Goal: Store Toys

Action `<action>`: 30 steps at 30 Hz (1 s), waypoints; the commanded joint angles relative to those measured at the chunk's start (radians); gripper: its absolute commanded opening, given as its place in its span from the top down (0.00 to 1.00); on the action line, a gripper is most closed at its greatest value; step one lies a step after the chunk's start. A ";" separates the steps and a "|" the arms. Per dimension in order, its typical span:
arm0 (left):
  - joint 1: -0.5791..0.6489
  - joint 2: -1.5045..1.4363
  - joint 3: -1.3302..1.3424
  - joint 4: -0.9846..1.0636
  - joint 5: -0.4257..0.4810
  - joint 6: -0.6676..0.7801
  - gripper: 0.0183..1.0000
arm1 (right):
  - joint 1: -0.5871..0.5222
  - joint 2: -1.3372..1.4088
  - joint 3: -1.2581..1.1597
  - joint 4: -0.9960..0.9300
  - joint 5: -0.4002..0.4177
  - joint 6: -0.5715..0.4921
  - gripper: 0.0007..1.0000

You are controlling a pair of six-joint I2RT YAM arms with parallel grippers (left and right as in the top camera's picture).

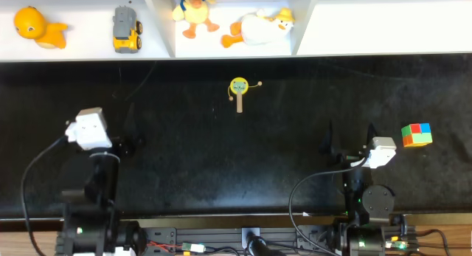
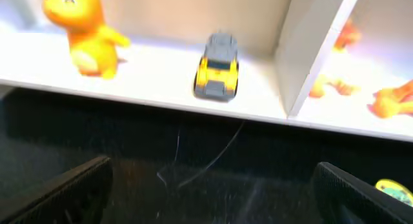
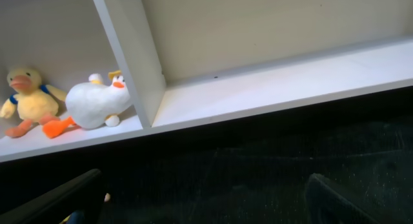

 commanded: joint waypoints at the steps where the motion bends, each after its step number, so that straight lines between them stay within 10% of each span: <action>1: -0.003 -0.061 -0.063 0.076 -0.005 0.002 0.00 | 0.005 -0.010 -0.013 0.005 0.011 0.001 0.00; 16: -0.069 -0.401 -0.299 0.149 -0.229 0.003 0.00 | 0.005 -0.010 -0.013 0.005 0.011 0.002 0.00; 30: -0.055 -0.444 -0.355 0.063 -0.200 0.113 0.00 | 0.005 -0.010 -0.013 0.005 0.011 0.002 0.00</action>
